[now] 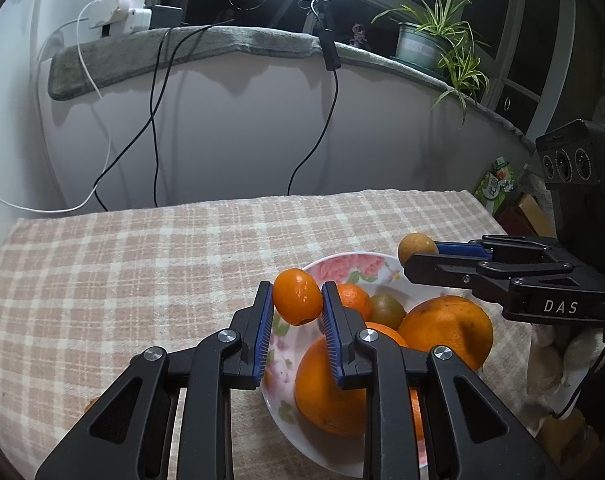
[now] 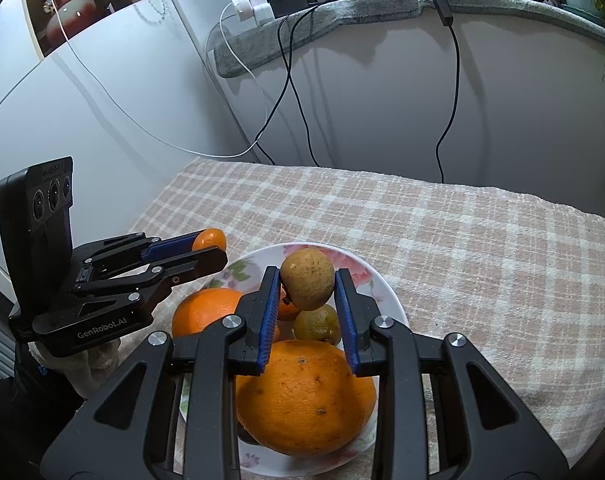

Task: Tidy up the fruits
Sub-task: 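Carry the brown kiwi and small orange over the white plate, then open both grippers to drop the fruits onto the plate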

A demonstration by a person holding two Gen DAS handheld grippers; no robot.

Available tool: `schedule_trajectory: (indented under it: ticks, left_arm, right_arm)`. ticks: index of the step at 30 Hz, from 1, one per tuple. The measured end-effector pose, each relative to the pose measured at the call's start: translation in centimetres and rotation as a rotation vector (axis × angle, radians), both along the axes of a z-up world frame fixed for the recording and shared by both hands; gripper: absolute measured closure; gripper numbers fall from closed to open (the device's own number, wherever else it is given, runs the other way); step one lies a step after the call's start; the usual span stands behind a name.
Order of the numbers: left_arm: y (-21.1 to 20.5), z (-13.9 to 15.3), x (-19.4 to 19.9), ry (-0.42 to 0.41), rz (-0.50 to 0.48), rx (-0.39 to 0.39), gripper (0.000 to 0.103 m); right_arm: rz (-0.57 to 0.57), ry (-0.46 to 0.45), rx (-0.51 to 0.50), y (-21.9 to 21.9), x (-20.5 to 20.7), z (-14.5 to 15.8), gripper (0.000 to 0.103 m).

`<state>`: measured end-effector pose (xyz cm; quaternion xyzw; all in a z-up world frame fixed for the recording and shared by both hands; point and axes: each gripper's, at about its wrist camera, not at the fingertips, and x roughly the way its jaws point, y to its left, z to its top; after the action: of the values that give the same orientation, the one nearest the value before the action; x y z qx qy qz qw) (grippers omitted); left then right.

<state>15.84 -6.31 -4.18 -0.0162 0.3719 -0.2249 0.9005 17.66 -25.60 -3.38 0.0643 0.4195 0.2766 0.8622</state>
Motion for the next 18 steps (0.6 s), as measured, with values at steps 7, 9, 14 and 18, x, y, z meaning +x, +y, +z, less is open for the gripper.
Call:
schedule_trajectory:
  ticks: [7, 9, 14, 18]
  left_arm:
    - [0.05, 0.00, -0.01, 0.000, -0.003, -0.006, 0.080]
    - [0.02, 0.03, -0.03, 0.000, -0.005, -0.007, 0.080]
    - [-0.05, 0.08, 0.02, -0.001, -0.009, -0.007, 0.080]
    - [-0.07, 0.08, 0.02, 0.000, -0.010, -0.006, 0.080]
  right_arm:
    - [0.009, 0.005, -0.005, 0.14, 0.05, -0.08, 0.074]
    - [0.010, 0.006, -0.007, 0.17, 0.04, -0.10, 0.074]
    - [0.011, 0.009, -0.008, 0.16, 0.04, -0.12, 0.074]
    - [0.011, 0.014, -0.009, 0.21, 0.11, -0.19, 0.074]
